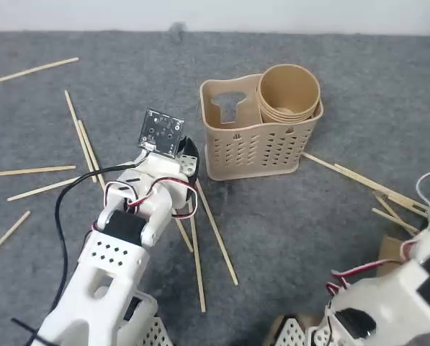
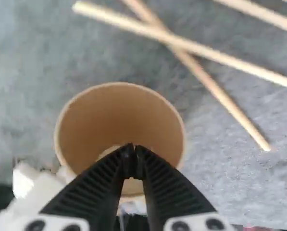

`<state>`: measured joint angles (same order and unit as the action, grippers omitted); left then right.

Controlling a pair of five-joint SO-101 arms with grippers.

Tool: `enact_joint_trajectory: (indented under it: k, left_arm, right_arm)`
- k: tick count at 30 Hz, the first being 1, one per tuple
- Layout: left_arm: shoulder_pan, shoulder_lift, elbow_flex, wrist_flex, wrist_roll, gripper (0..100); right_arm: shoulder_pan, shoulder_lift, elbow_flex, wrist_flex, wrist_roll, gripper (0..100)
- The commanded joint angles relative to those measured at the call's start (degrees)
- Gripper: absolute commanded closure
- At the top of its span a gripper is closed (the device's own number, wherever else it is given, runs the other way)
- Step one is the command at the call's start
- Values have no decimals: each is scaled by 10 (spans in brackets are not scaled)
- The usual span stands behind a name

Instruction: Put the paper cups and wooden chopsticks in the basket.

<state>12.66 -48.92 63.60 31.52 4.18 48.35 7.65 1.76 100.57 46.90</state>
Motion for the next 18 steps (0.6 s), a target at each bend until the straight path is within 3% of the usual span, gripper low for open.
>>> enact_joint_trajectory:
  k: [1,6,12,18]
  left_arm:
    - [7,-12,-3,-14,-7,987]
    - [7,-12,-3,-14,-7,987]
    - [7,-12,-3,-14,-7,987]
    - [7,-12,-3,-14,-7,987]
  right_arm:
    - [10,-98,82,26,91,983]
    - [26,-196,198,27,175,983]
    - [95,-309,211,27,244,983]
    - [158,-355,213,26,260,979]
